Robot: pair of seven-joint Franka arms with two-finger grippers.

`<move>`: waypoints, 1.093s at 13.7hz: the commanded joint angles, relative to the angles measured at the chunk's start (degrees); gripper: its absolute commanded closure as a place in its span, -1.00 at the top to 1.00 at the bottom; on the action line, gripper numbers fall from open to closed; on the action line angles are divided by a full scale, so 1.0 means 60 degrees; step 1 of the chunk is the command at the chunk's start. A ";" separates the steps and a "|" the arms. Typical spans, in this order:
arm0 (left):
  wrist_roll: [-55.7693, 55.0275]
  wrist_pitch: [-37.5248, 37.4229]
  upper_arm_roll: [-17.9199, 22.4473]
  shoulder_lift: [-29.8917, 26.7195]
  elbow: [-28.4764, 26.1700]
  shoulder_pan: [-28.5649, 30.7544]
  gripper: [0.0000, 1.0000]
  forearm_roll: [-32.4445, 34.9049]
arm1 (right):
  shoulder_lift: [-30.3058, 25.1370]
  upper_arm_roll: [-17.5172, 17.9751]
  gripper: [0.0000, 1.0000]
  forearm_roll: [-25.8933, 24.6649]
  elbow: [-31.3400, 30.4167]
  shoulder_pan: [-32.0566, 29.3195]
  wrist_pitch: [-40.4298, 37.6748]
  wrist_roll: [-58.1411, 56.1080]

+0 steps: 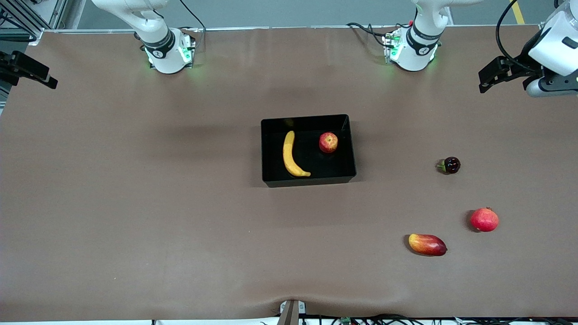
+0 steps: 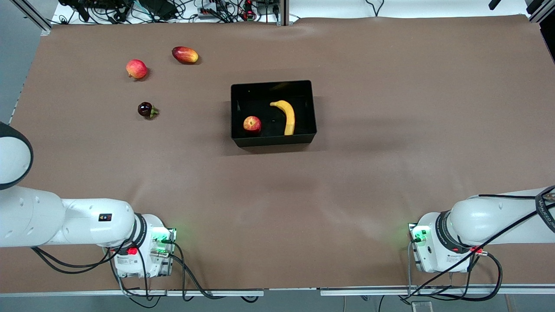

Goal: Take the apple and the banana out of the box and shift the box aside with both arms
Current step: 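Move the left gripper toward the black tray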

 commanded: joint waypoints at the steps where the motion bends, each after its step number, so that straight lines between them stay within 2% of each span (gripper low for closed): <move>1: 0.0051 0.0017 -0.0096 0.0044 0.0095 0.0079 1.00 0.0167 | -0.0010 0.0043 1.00 0.0130 0.0070 -0.0055 0.0006 0.0018; 3: -0.0007 0.0017 -0.0096 0.0044 0.0109 -0.0008 1.00 0.0196 | -0.0010 0.0043 1.00 0.0130 0.0070 -0.0069 0.0006 0.0019; 5: -0.0153 0.0017 -0.0183 0.0437 0.0051 -0.0096 1.00 0.0182 | -0.0010 0.0043 1.00 0.0130 0.0085 -0.0069 0.0006 0.0019; 9: -0.2476 0.0279 -0.1571 0.1360 -0.0168 -0.0287 1.00 0.0182 | 0.0239 0.0043 1.00 0.0116 0.0304 -0.0128 -0.0008 -0.0011; 10: -0.3106 0.0817 -0.1996 0.1522 -0.0517 -0.0316 1.00 0.0211 | 0.0254 0.0028 1.00 0.0130 0.0319 -0.0143 -0.0008 -0.0011; 13: -0.5125 0.3217 -0.2628 0.1683 -0.2126 -0.0549 1.00 0.0167 | 0.0269 0.0014 1.00 0.0130 0.0319 -0.0157 -0.0008 -0.0011; 15: -0.7116 0.4334 -0.2791 0.2179 -0.2556 -0.1075 1.00 0.0182 | 0.0312 0.0014 1.00 0.0101 0.0319 -0.0157 -0.0023 -0.0011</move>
